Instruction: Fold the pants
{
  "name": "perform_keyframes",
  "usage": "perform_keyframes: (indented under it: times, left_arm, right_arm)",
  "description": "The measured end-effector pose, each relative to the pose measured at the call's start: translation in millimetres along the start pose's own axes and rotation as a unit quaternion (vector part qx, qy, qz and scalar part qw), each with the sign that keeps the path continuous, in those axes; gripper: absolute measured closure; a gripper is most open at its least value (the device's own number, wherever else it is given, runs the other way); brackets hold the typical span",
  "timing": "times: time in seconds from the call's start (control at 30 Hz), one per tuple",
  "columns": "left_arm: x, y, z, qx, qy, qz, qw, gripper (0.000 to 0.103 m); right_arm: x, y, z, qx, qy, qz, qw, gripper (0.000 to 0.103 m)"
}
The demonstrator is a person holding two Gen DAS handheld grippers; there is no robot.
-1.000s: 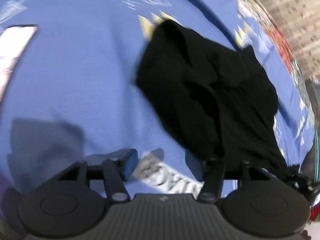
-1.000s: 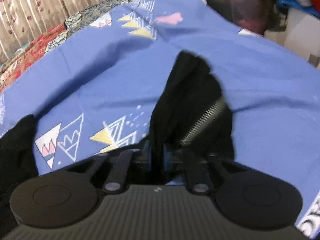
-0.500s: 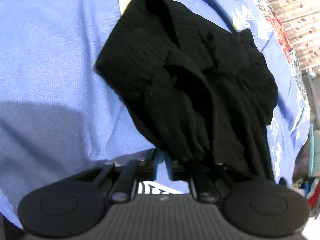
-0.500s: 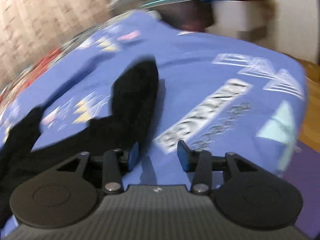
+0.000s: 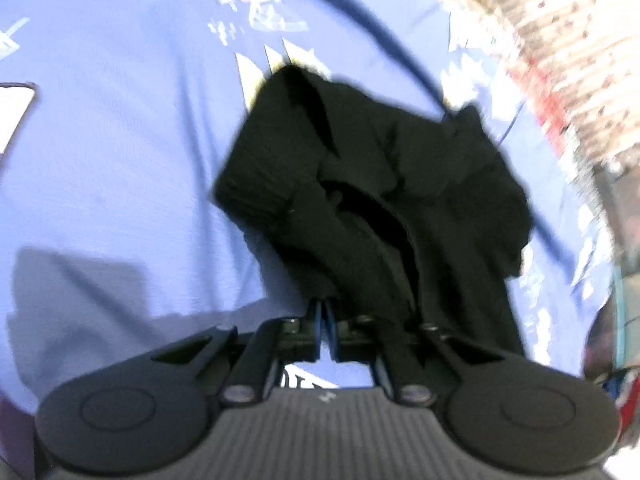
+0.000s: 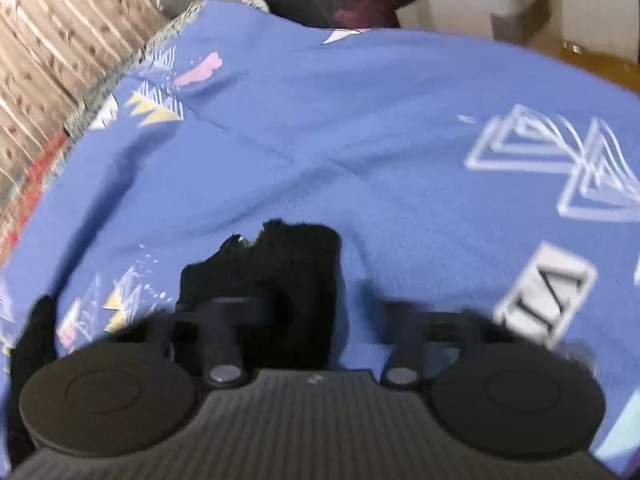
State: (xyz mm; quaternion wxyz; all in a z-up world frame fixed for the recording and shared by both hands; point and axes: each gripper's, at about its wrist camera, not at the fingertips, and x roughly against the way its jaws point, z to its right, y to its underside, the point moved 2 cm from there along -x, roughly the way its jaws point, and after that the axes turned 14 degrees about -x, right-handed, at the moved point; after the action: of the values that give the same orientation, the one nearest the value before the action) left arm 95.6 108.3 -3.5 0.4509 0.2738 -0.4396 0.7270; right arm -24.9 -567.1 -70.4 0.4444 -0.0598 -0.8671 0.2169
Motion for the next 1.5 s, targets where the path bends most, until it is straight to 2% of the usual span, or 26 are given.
perform_keyframes:
  times: [0.07, 0.2, 0.27, 0.37, 0.47, 0.53, 0.57, 0.63, 0.67, 0.7, 0.73, 0.77, 0.8, 0.87, 0.93, 0.97, 1.03, 1.13, 1.17, 1.2, 1.23, 1.27, 1.3, 1.37, 1.43, 1.5]
  left_arm:
    - [28, -2, -7, 0.006, -0.003, 0.025, 0.9997, 0.099]
    - [58, 3, -18, 0.014, 0.0, 0.041, 0.9991, 0.101]
    - [60, 12, -16, -0.001, -0.029, 0.04, 0.9988, 0.101]
    - [60, 28, -26, -0.008, -0.041, 0.025, 0.9988, 0.101]
    - [52, 41, -43, 0.0, -0.045, 0.001, 0.999, 0.101]
    - [47, 45, -52, 0.012, -0.043, -0.005, 0.999, 0.101]
    - [43, 46, -53, 0.016, -0.038, -0.008, 0.9991, 0.1]
    - [37, 45, -54, 0.016, -0.034, -0.011, 0.9992, 0.099]
    - [34, 42, -53, 0.01, -0.033, -0.013, 0.9993, 0.092]
    - [30, 40, -52, 0.006, -0.03, -0.014, 0.9994, 0.078]
    - [25, 35, -50, 0.005, -0.027, -0.014, 0.9995, 0.069]
    - [20, 32, -48, 0.005, -0.024, -0.013, 0.9996, 0.05]
    - [16, 29, -45, 0.004, -0.019, -0.01, 0.9998, 0.042]
    - [4, 20, -38, -0.002, -0.008, -0.004, 1.0, 0.038]
    - [-12, 12, -31, 0.0, 0.006, -0.006, 1.0, 0.033]
    - [-19, 10, -29, 0.0, 0.011, -0.006, 0.9999, 0.025]
    - [-36, 6, -25, 0.004, 0.001, -0.014, 0.9999, 0.021]
    - [-55, 4, -23, 0.015, -0.022, -0.023, 0.9994, 0.02]
    - [-56, 3, -23, 0.016, -0.03, -0.018, 0.9993, 0.029]
    - [-53, 2, -22, 0.013, -0.052, -0.012, 0.9985, 0.06]
    - [-49, 2, -21, 0.006, -0.069, -0.011, 0.9975, 0.075]
    - [-44, 2, -22, 0.003, -0.056, -0.008, 0.9984, 0.094]
    - [-35, 4, -25, 0.013, -0.032, 0.001, 0.9994, 0.095]
    - [-13, 8, -31, 0.014, -0.042, 0.023, 0.9987, 0.095]
    - [8, 17, -38, 0.012, -0.05, 0.039, 0.9979, 0.095]
    - [21, 31, -49, 0.013, -0.054, 0.037, 0.9978, 0.095]
  right_arm:
    - [12, -12, -10, -0.034, -0.033, 0.002, 0.999, 0.097]
    - [86, -39, -20, -0.068, -0.146, 0.094, 0.982, 0.097]
    - [118, -43, -5, -0.073, -0.158, 0.142, 0.975, 0.097]
    - [134, -34, 27, -0.064, -0.122, 0.169, 0.976, 0.096]
    - [120, -8, 63, -0.054, -0.051, 0.132, 0.988, 0.091]
    - [110, 12, 88, -0.072, 0.003, 0.115, 0.991, 0.069]
    - [109, 22, 104, -0.091, 0.036, 0.122, 0.988, 0.049]
    - [119, 31, 127, -0.138, 0.066, 0.15, 0.977, 0.046]
    - [123, 34, 131, -0.152, 0.064, 0.155, 0.974, 0.047]
    - [130, 37, 131, -0.151, 0.063, 0.161, 0.973, 0.049]
    - [138, 40, 124, -0.133, 0.06, 0.169, 0.975, 0.049]
    - [141, 43, 113, -0.11, 0.053, 0.173, 0.977, 0.049]
    - [142, 46, 96, -0.082, 0.039, 0.172, 0.981, 0.049]
    - [145, 59, 62, -0.022, -0.012, 0.147, 0.989, 0.047]
    - [137, 82, 26, 0.035, -0.07, 0.076, 0.994, 0.047]
    - [131, 102, 8, 0.063, -0.104, 0.03, 0.992, 0.047]
    - [119, 145, -24, 0.11, -0.156, -0.054, 0.98, 0.047]
    - [97, 211, -65, 0.149, -0.21, -0.188, 0.948, 0.047]
    - [88, 232, -77, 0.149, -0.222, -0.235, 0.935, 0.047]
    - [77, 251, -88, 0.142, -0.227, -0.285, 0.92, 0.047]
    - [67, 267, -98, 0.131, -0.226, -0.324, 0.909, 0.047]
    - [62, 280, -104, 0.121, -0.223, -0.346, 0.903, 0.047]
    - [58, 292, -111, 0.115, -0.222, -0.36, 0.899, 0.047]
    - [50, 312, -126, 0.112, -0.217, -0.371, 0.896, 0.047]
    - [36, 309, -137, 0.097, -0.205, -0.362, 0.904, 0.046]
    - [13, 293, -149, 0.066, -0.211, -0.36, 0.906, 0.049]
